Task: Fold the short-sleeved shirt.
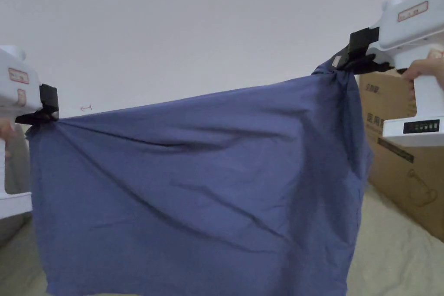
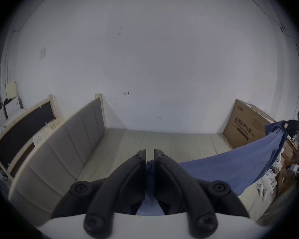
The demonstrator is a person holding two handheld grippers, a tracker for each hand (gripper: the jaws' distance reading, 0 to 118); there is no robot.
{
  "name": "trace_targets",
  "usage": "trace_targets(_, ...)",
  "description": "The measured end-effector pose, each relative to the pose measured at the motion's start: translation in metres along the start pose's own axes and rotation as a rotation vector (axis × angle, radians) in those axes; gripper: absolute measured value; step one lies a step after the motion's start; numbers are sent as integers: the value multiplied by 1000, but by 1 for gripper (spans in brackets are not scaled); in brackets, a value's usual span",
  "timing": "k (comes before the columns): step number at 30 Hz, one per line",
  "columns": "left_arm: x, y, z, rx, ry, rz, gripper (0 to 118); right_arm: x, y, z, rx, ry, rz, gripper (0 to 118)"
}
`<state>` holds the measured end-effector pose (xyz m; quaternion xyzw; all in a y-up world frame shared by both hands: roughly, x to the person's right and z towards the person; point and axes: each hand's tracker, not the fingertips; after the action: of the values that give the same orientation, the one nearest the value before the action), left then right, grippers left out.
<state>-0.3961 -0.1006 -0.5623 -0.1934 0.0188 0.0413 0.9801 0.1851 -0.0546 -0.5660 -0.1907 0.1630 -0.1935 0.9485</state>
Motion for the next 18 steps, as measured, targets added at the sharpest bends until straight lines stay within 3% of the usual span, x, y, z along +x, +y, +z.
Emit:
trace_targets(9,11,84,-13,145,37,-36,8,-56,84,21,83,-36,90,3)
trace_targets(12,13,68,-30,137,21,-46,8,-48,72,10,63,-87,104,3)
trace_targets(18,37,-45,-112,-59,64,-94,8,12,-6,-72,-130,-159,74,3)
